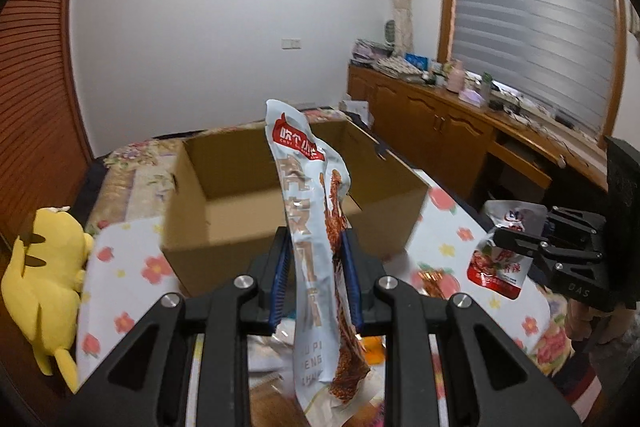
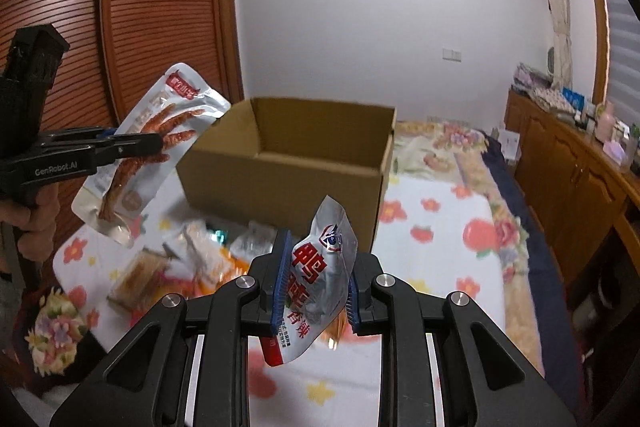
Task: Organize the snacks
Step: 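Lift both held bags and carry them over the open cardboard box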
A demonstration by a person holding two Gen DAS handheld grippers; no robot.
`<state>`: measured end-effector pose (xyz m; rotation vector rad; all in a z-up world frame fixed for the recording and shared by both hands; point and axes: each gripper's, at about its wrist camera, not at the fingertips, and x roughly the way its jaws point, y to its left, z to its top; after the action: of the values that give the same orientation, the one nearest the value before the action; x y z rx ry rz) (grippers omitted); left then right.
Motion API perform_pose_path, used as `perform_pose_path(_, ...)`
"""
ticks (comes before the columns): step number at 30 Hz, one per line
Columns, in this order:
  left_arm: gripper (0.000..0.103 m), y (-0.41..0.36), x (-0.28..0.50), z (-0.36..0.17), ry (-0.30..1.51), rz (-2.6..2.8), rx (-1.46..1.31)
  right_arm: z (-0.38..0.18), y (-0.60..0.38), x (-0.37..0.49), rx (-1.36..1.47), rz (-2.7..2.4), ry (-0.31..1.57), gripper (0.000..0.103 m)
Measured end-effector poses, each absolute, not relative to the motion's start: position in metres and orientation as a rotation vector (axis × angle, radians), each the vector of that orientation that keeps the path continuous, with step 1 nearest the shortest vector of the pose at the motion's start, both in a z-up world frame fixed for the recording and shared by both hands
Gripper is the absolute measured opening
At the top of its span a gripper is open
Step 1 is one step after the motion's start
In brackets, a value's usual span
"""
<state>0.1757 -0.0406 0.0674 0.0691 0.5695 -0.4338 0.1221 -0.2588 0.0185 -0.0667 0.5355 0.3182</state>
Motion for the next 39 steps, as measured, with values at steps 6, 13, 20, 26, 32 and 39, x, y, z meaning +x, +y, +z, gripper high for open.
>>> perform_pose_path(6, 0.023, -0.028, 0.198, 0.088, 0.534, -0.402, 0.073, 0.039, -0.256, 0.153, -0.077, 0.317, 0.518, 0.021)
perform_pose_path(13, 0.023, -0.032, 0.222, 0.092, 0.528, -0.373, 0.113, 0.053, -0.242, 0.189, -0.104, 0.301, 0.515, 0.021)
perform_pose_path(20, 0.023, -0.046, 0.253, 0.085, 0.516, -0.337, 0.151, 0.055, -0.218, 0.236, -0.123, 0.268, 0.528, 0.021)
perform_pose_path(26, 0.023, -0.045, 0.282, 0.058, 0.530, -0.301, 0.095, 0.042, -0.203, 0.268, -0.143, 0.201, 0.522, 0.021)
perform_pose_path(32, 0.024, -0.035, 0.309, 0.034, 0.566, -0.304, 0.030, 0.024, -0.207, 0.298, -0.107, 0.113, 0.548, 0.021)
perform_pose_path(39, 0.024, -0.034, 0.318, 0.035, 0.593, -0.340, 0.007, 0.017, -0.213, 0.311, -0.071, 0.091, 0.579, 0.022)
